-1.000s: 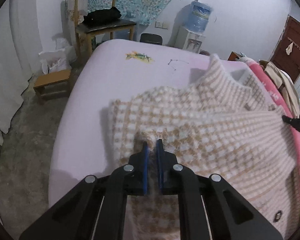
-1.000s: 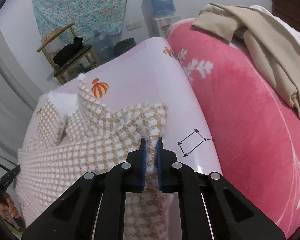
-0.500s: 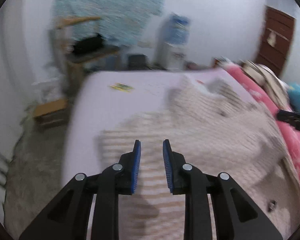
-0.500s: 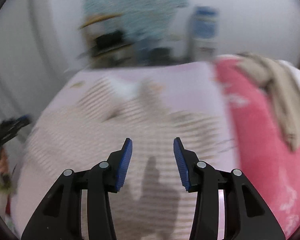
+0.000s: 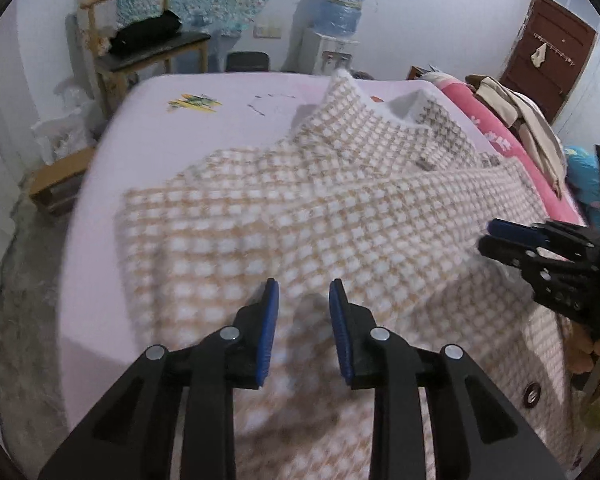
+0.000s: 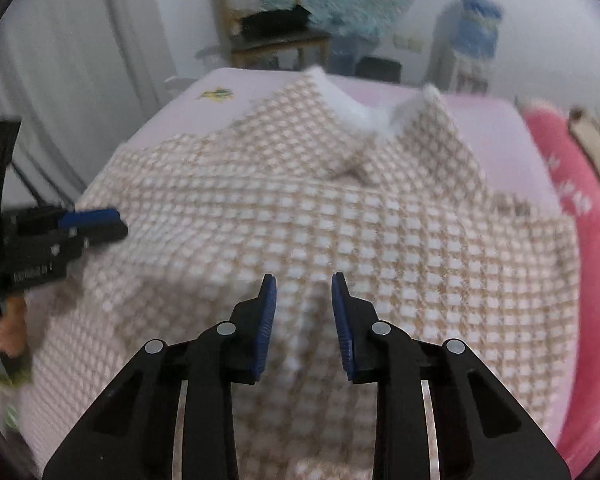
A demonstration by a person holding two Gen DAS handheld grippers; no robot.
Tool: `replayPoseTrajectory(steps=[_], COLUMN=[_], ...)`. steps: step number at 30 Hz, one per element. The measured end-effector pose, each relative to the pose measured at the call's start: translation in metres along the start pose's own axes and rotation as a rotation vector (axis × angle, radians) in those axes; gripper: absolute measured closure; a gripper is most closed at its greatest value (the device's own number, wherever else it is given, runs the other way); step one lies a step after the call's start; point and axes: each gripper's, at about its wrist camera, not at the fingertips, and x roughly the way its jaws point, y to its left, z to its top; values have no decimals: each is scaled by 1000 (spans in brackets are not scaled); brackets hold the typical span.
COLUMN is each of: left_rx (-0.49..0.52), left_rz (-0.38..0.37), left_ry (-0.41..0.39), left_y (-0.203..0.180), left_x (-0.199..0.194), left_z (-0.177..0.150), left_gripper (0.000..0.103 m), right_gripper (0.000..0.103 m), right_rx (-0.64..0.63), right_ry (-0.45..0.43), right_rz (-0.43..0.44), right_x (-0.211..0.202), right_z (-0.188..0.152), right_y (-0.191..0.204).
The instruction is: Fold large clothes
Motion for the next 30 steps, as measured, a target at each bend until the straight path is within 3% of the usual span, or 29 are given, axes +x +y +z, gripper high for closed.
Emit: replayPoseTrajectory(steps=[2,4,7,11,13,16,19,21,26,30], left_rx=[5,-14,-12,-61,-84,-90,-85,-65,-66,-49], left_rz=[43,17,37,25,33,56,48,80,64,66], left_ry=[-11,-15,-22,-34,-28,-27,-48,-58,-13,-4], left_y=[7,15,18,24,22,14,7,3,-2,-10], left_x=[-4,-4,-10,-20,-20,-26,-52,-74,-117,-144], left_z=[-8,-13,-14,-19,-20,-21,-33,-52,-120,-180], left_gripper=[77,75,75,74,72,64,46,37,30,27], right_gripper=[77,77,76,52,50,50,45,32,28,28], right_rx=[-38,-73,17,133,171,219,284,301,315,351], right_ry=[20,3,32,-17,25,70,10,-40,-68,-47], right_rz=[-27,-59,-48,-67,-117,-122,-77,-69,-94,-129], right_x=[5,9,1,-29,-29,-35,-78,-113,-170,-187], right_z=[-6,-11,-7,-23,-35,-48,-63,-83,-151,-207], right_y=[11,13,4,-21,-36,-50,-50,-42,-14,4])
